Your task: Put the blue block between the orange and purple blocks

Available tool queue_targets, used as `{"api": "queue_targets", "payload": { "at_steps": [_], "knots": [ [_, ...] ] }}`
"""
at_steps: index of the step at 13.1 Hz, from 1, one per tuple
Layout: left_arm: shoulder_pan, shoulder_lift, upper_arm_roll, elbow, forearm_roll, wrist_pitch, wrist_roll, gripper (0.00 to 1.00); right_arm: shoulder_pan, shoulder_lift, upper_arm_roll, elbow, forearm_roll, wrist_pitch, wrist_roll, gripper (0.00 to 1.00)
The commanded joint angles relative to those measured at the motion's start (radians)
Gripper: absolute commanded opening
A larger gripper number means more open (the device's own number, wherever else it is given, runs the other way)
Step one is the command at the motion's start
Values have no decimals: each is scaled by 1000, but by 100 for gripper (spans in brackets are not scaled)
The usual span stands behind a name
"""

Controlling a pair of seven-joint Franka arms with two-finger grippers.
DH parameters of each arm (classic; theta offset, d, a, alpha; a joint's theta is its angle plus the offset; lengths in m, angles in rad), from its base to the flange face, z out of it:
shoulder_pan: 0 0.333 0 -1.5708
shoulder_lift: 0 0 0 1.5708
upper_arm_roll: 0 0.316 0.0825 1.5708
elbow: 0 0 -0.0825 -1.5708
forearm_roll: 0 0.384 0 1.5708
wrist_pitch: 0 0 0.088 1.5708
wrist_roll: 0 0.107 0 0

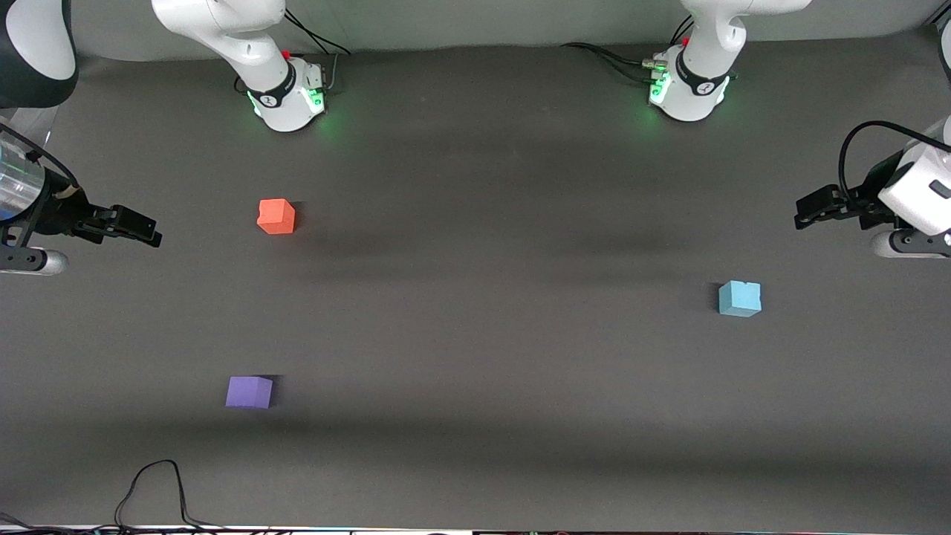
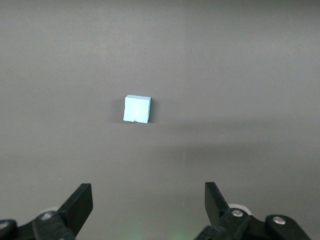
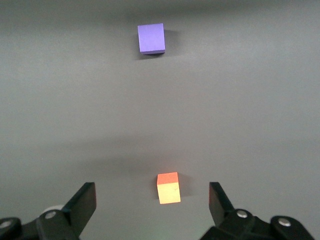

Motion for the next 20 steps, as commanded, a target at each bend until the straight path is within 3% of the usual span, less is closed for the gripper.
{"api": "queue_targets", "payload": {
  "at_steps": [1, 7, 13, 15, 20],
  "knots": [
    [3, 15, 0, 35, -8, -28, -19, 100, 3, 5, -4, 9, -11, 3, -18, 100],
    [3, 6, 2, 26, 4, -49, 13, 100, 0, 5, -4, 9, -8, 5, -16, 100],
    [21, -46, 10, -68, 50, 0, 106, 100, -1, 5, -4, 9, 3, 3, -16, 100],
    [20, -34, 10, -82, 50, 30, 123, 100, -1, 7, -4, 10, 3, 3, -16, 100],
    [46, -28, 10, -238, 61, 217, 244, 100, -1, 8, -3, 12, 3, 3, -18, 100]
  ]
}}
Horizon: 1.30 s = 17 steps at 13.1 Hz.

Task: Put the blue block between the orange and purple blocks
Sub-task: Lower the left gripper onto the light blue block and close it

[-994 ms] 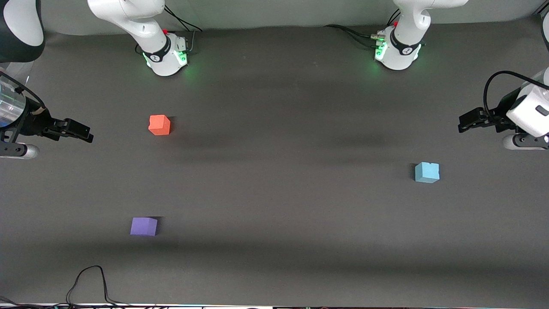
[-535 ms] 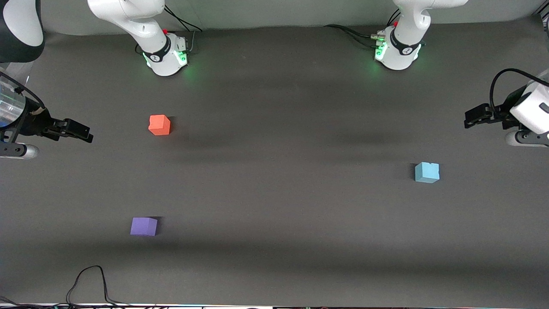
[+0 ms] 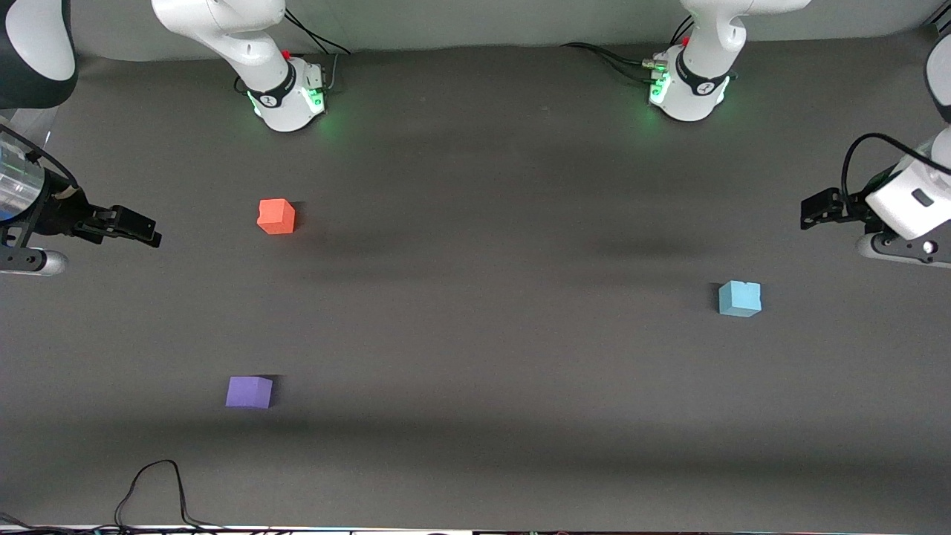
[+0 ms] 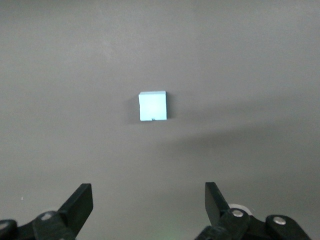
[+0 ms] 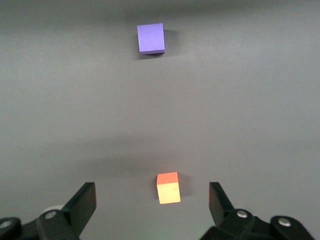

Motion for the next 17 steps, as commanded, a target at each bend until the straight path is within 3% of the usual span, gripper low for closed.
{"api": "queue_targets", "payload": {
  "at_steps": [1, 12, 17],
  "knots": [
    [10, 0, -4, -112, 11, 135, 31, 100, -1, 7, -2, 10, 3, 3, -18, 100],
    [10, 261, -4, -448, 11, 840, 32, 100, -5, 10, -4, 7, 3, 1, -18, 100],
    [12, 367, -4, -448, 11, 953, 31, 100, -2, 10, -24, 0, 20, 4, -47, 100]
  ]
}}
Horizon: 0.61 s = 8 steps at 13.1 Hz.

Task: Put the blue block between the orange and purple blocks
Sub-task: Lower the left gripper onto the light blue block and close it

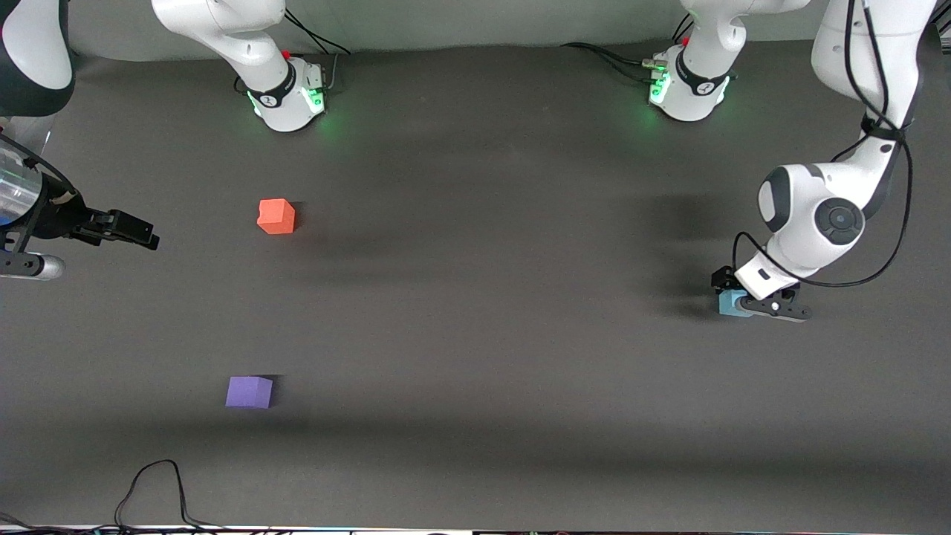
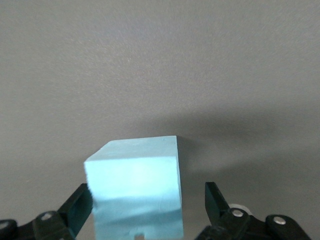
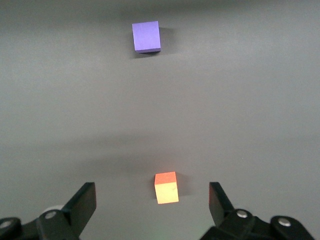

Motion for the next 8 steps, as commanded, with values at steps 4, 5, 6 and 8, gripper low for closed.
{"api": "queue_targets", "payload": {
  "at_steps": [4, 5, 6, 8],
  "knots": [
    [3, 0, 0, 6, 8, 2, -2, 61, 3, -2, -5, 2, 14, 4, -34, 100],
    [5, 0, 0, 6, 8, 0, 0, 53, 7, -2, -5, 2, 10, 4, -33, 100],
    [5, 0, -1, 9, 8, -1, 0, 46, 7, -2, -3, 2, 5, 4, -33, 100],
    [5, -4, 0, 13, 8, -9, 5, 45, 9, -2, -3, 4, 2, 8, -34, 100]
  ]
}}
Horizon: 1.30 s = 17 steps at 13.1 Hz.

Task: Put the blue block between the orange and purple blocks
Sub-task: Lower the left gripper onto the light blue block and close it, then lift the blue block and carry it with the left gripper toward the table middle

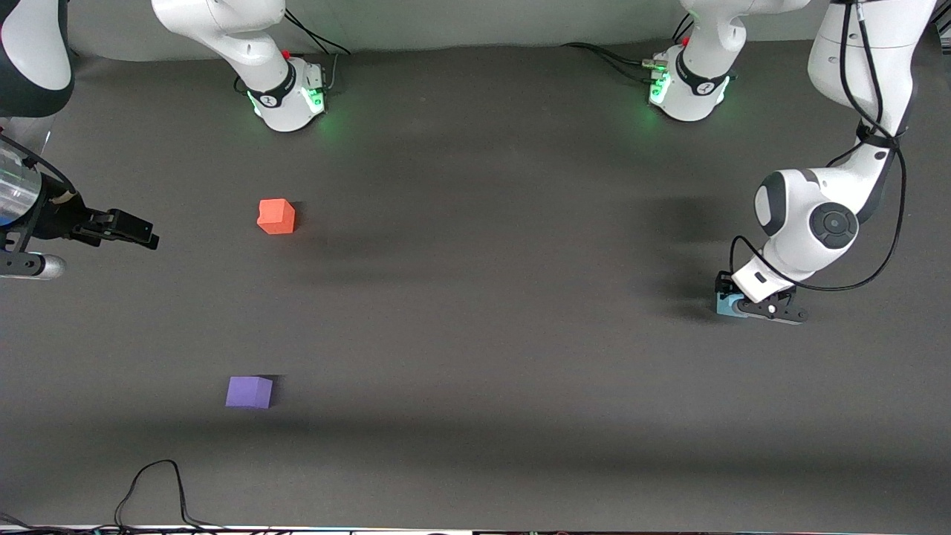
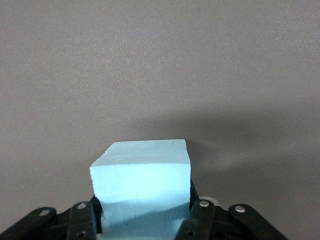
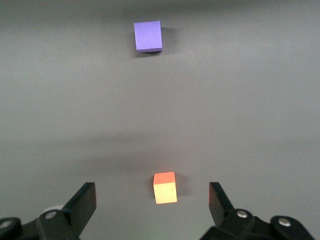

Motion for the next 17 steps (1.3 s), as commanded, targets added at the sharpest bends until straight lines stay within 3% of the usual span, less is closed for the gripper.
{"api": "queue_targets", "payload": {
  "at_steps": [1, 5, 9, 13, 17],
  "knots": [
    [5, -26, 0, 27, 8, -60, 5, 45, 7, -2, -1, 4, 2, 9, -20, 100],
    [5, -119, 0, 249, 8, -497, -3, 46, 5, -2, 0, 4, 0, 23, -20, 100],
    [-12, -230, -12, 335, 4, -715, -113, 47, 5, -4, -1, 1, 2, 23, -22, 100],
    [-139, -275, -177, 381, -5, -843, -442, 47, 5, -4, -1, 1, 2, 21, -22, 100],
    [-332, -142, -308, 523, -8, -825, -806, 47, 5, -4, -1, 2, 2, 23, -57, 100]
  ]
}}
